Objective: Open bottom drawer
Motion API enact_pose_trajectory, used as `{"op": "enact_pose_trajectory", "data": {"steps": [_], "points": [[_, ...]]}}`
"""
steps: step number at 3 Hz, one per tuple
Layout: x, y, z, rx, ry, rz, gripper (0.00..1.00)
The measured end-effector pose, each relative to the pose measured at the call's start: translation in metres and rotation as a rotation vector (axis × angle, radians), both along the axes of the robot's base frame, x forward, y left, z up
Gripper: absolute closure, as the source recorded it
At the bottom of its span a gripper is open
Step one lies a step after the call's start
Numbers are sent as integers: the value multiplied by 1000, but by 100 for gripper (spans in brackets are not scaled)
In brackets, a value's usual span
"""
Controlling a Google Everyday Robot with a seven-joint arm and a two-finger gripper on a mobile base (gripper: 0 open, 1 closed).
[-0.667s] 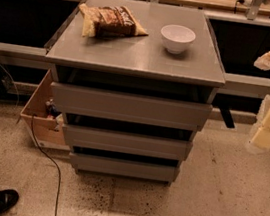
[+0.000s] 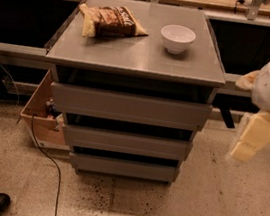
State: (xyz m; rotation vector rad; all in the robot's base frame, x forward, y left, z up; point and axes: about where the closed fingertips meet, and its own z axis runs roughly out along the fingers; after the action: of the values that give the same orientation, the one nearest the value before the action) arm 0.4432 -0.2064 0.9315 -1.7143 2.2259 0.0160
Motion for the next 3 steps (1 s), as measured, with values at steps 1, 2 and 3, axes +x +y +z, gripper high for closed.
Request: {"op": "enact_pose_trajectory", "data": {"steps": [1,2,3], "points": [[-1,16,-75,84,51,16,0],[-3,45,-165,204,89,29,0],[-3,84,-227,288,112,41,0]]}}
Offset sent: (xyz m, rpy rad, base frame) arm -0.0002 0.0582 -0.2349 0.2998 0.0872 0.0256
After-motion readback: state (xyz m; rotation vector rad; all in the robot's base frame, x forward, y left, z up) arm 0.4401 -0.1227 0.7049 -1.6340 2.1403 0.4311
